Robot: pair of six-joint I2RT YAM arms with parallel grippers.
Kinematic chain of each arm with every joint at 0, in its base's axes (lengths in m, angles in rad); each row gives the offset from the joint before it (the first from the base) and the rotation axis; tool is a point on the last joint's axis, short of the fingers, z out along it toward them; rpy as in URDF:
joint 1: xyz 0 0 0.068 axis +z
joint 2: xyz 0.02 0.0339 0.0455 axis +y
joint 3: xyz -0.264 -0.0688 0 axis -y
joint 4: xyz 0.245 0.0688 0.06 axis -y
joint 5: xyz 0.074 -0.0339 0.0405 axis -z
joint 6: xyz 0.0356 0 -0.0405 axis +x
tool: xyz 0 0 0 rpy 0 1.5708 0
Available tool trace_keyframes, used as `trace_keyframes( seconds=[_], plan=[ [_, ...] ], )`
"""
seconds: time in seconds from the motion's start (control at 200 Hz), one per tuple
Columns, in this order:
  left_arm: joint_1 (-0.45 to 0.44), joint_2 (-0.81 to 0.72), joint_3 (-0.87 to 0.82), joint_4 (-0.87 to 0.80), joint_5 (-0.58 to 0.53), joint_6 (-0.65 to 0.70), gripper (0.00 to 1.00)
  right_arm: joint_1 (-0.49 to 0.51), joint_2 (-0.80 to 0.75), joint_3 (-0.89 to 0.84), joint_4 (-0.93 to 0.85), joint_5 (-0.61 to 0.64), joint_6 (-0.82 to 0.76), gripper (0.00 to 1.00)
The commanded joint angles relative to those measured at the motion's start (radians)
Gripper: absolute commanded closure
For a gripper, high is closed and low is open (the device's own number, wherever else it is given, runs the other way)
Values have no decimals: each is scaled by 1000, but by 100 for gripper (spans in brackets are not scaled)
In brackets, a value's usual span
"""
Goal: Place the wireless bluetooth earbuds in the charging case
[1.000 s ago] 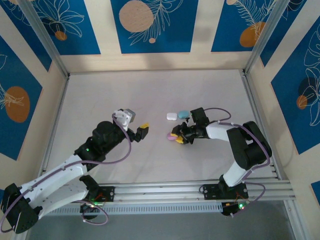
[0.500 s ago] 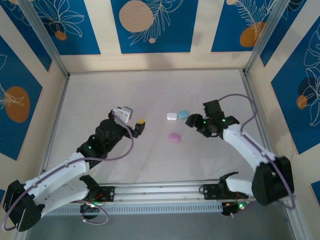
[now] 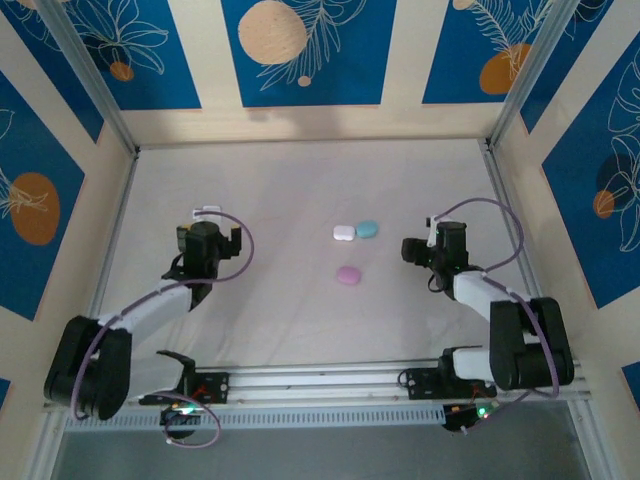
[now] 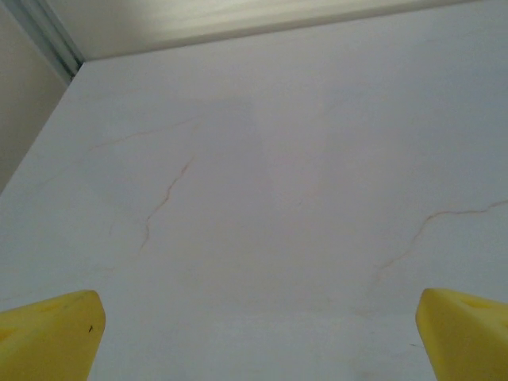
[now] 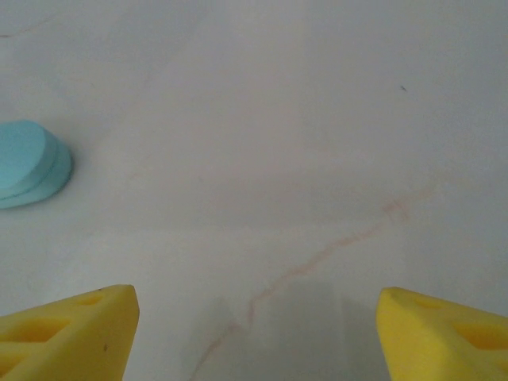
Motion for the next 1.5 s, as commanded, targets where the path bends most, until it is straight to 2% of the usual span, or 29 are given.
trace_keyframes(
  seconds=[0.0, 0.115, 0.185, 0.305, 0.345, 0.405, 0.445, 0.515, 0.55, 0.61, 0.775, 0.82, 0.91, 0.975, 1.09, 1.175, 1.25, 1.305, 1.325, 1.491],
  plan=[
    [32, 57, 1, 234, 64, 72, 0, -5, 23, -30, 355, -172, -116, 23],
    [47, 144, 1, 376, 110, 135, 0, -6, 101, -86, 560, -232, -159, 23],
    [70, 167, 17, 384, 140, 117, 0, -24, 90, -97, 555, -246, -147, 22],
    [107, 241, 28, 475, 193, 116, 0, -45, 186, -135, 718, -254, -126, 20],
    [108, 235, 40, 442, 185, 109, 0, -46, 217, -122, 746, -225, -102, 20],
    [106, 208, 48, 378, 191, 95, 0, -50, 189, -47, 546, -184, -91, 19],
    [105, 152, 69, 258, 197, 69, 0, -57, 210, -40, 570, -122, -52, 18],
    [105, 38, 109, 49, 204, 44, 0, -57, 205, -39, 559, -110, -48, 10],
    [106, 9, 101, 25, 176, 45, 0, -52, 202, -41, 555, -97, -50, 0],
    [114, -19, 64, 33, 167, 61, 0, -50, 204, -43, 565, -94, -51, 1],
    [129, 23, -60, 245, 211, 68, 0, -44, 202, -45, 566, -77, -55, 1],
    [129, 31, -30, 172, 225, 85, 0, -40, 201, -49, 569, -71, -55, 1],
    [128, 83, -36, 229, 224, 171, 0, -45, 202, -43, 564, -83, -53, 1],
    [140, 125, -90, 389, 198, 171, 0, -55, 201, -41, 554, -102, -47, 1],
    [175, 239, -149, 578, 290, 155, 0, -54, 201, -41, 556, -102, -50, 1],
    [187, 344, -198, 781, 355, 177, 0, -53, 201, -41, 556, -101, -50, 1],
    [203, 309, -178, 677, 344, 139, 0, -53, 201, -41, 555, -101, -50, 1],
    [215, 330, -133, 624, 261, 96, 0, -54, 201, -41, 554, -101, -50, 1],
    [222, 322, -123, 592, 264, 86, 0, -54, 201, -41, 553, -101, -50, 1],
    [227, 325, -141, 637, 259, 89, 0, -54, 201, -41, 554, -103, -49, 1]
  ],
)
